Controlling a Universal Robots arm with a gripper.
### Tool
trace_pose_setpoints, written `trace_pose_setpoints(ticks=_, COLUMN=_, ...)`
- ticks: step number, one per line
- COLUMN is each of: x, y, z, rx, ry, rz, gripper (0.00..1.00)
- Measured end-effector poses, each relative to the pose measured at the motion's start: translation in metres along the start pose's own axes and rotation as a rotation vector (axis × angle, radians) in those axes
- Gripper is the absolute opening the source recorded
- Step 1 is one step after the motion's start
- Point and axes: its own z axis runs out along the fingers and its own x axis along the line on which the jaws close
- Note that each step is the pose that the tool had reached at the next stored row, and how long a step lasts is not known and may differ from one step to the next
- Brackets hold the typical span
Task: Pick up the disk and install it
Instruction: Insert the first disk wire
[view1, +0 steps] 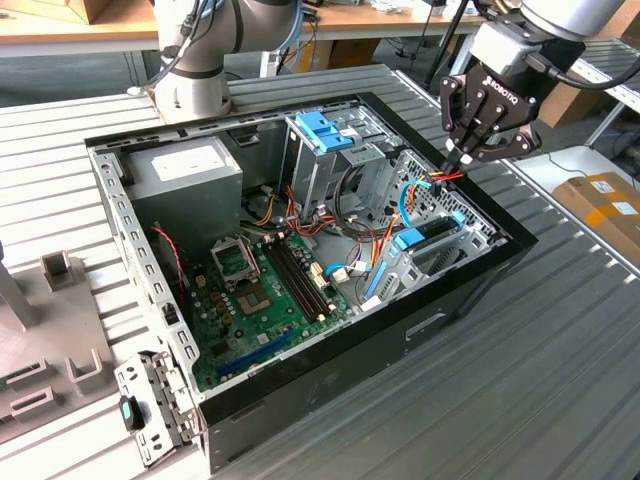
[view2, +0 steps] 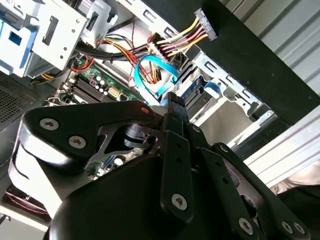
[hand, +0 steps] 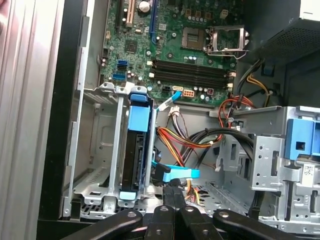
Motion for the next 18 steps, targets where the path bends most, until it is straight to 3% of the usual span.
trace_pose_setpoints(ticks=8, x=-0.0041, y=-0.0047, z=0.0042, rx=-0.0046, ry=0.0021, rz=-0.067, gripper=0.1)
trace_pose_setpoints(ticks=13, x=-0.006, y=-0.0091, z=0.0068, rx=-0.0132, ry=0.0064, rz=-0.191, gripper=0.1)
trace_pose_setpoints(ticks=14, x=-0.0055, y=-0.0129, z=0.0067, rx=-0.0135, ry=0.0023, rz=-0.206, gripper=0.1)
trace_pose_setpoints(ticks=16, x=-0.0043, y=-0.0224, z=0.0063, rx=-0.0128, ry=-0.0145, rz=-0.231, gripper=0.1)
trace_pose_setpoints(ticks=18, x=-0.0035, y=-0.0284, z=0.0064, rx=-0.0143, ry=-0.0184, rz=-0.256, gripper=0.1)
